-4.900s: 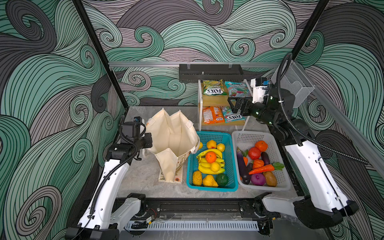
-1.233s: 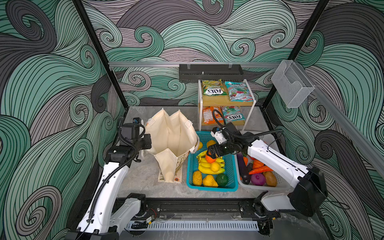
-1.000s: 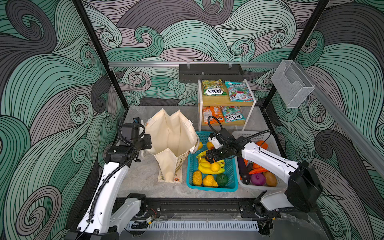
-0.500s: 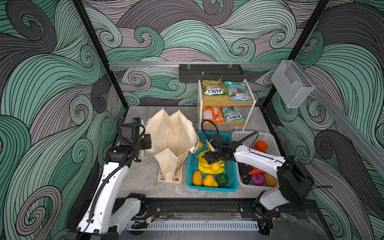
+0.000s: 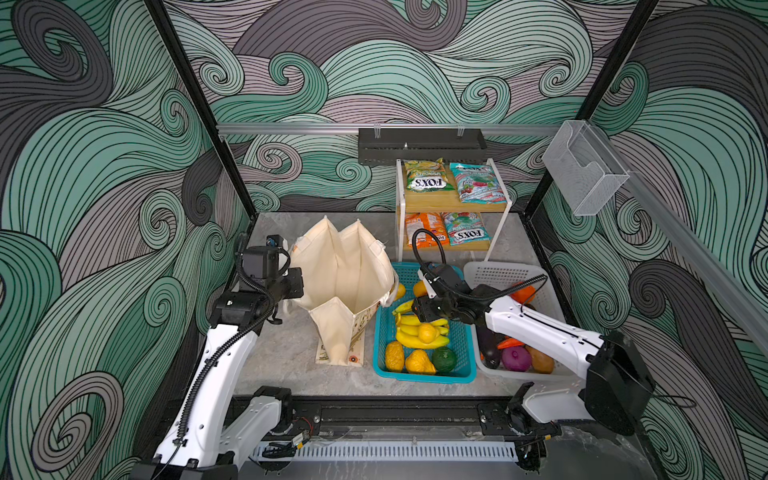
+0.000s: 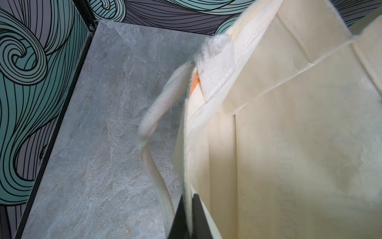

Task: Place the food into the grocery bag and tie it
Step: 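Lower the right gripper onto the orange in the teal basket and grasp it, then carry the orange with the right gripper over the open tote bag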

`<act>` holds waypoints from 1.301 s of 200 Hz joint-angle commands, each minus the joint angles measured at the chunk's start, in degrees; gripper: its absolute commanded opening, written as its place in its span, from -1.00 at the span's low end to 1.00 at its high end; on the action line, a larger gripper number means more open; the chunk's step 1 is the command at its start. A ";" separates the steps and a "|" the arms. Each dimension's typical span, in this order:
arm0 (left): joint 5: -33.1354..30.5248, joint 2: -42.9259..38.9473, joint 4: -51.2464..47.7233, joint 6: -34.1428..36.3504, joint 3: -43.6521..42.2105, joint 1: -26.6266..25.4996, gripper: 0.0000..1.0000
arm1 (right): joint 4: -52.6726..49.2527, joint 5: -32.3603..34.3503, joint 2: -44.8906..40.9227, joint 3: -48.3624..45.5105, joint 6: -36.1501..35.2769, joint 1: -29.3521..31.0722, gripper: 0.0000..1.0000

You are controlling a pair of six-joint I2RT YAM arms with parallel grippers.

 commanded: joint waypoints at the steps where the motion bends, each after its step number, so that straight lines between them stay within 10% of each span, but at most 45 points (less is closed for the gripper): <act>1: 0.86 -0.91 1.50 0.10 0.24 0.38 -1.00 | -3.22 -1.58 -3.85 4.29 -0.33 -0.07 0.17; 77: 1.65 -0.54 1.66 0.17 0.24 0.38 -1.00 | -12.39 -7.60 1.02 29.13 -3.85 2.55 0.11; 162: 6.74 -1.09 3.29 0.61 -0.24 0.39 -1.00 | -17.27 -8.20 24.82 57.74 -4.51 10.92 0.05; 260: 7.32 -2.07 3.64 0.61 -0.28 0.37 -1.00 | -16.67 -3.82 47.52 69.55 -2.83 13.11 0.04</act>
